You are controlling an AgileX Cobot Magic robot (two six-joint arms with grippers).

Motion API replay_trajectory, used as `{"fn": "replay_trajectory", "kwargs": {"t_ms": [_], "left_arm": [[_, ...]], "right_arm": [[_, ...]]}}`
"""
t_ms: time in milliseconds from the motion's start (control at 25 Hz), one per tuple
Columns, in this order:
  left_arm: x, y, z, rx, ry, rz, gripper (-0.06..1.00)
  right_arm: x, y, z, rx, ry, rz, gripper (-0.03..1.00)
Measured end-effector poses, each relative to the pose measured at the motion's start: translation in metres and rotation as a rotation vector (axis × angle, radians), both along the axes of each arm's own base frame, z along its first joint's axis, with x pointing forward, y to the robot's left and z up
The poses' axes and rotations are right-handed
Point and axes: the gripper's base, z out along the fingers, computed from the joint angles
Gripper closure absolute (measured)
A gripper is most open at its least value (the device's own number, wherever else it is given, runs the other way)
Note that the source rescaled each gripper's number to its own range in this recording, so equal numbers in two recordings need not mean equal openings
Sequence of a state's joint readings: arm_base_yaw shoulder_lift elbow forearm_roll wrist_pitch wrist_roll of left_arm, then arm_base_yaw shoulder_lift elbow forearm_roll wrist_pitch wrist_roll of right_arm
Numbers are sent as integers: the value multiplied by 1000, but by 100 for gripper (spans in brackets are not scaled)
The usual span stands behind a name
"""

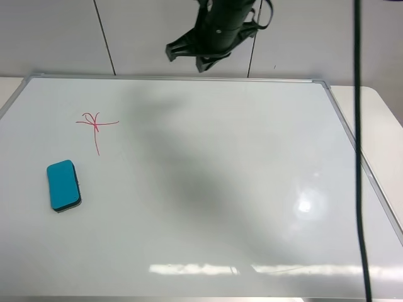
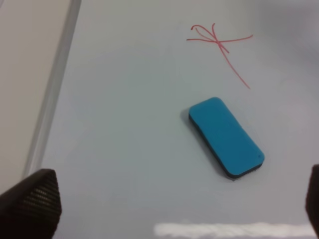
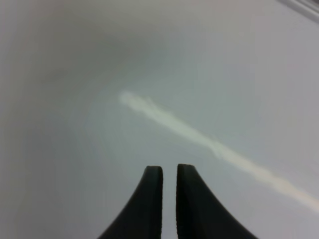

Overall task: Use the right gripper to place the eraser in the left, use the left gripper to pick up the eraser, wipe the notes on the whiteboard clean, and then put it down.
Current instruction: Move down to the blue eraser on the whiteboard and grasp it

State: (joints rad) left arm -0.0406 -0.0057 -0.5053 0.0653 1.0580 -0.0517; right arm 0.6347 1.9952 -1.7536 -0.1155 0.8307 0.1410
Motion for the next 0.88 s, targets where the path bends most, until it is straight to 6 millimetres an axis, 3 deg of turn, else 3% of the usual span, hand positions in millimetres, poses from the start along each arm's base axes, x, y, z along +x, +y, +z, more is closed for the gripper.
{"fn": "replay_trajectory", "kwargs": {"t_ms": [240, 560, 600, 680, 800, 880], "left_arm": [[0, 0, 0, 0, 0, 0, -6], [0, 0, 0, 0, 0, 0, -6], [0, 0, 0, 0, 0, 0, -6], [0, 0, 0, 0, 0, 0, -6], [0, 0, 0, 0, 0, 0, -6], [0, 0, 0, 0, 0, 0, -6]], "right_arm": [[-21, -94, 18, 59, -91, -148, 93], [-94, -210, 28, 51, -184, -375, 93], [-94, -210, 28, 51, -184, -375, 93], [-115, -235, 33, 36, -225, -439, 91], [-144, -260, 38, 3, -278, -502, 77], [-167, -273, 47, -25, -327, -532, 55]]}}
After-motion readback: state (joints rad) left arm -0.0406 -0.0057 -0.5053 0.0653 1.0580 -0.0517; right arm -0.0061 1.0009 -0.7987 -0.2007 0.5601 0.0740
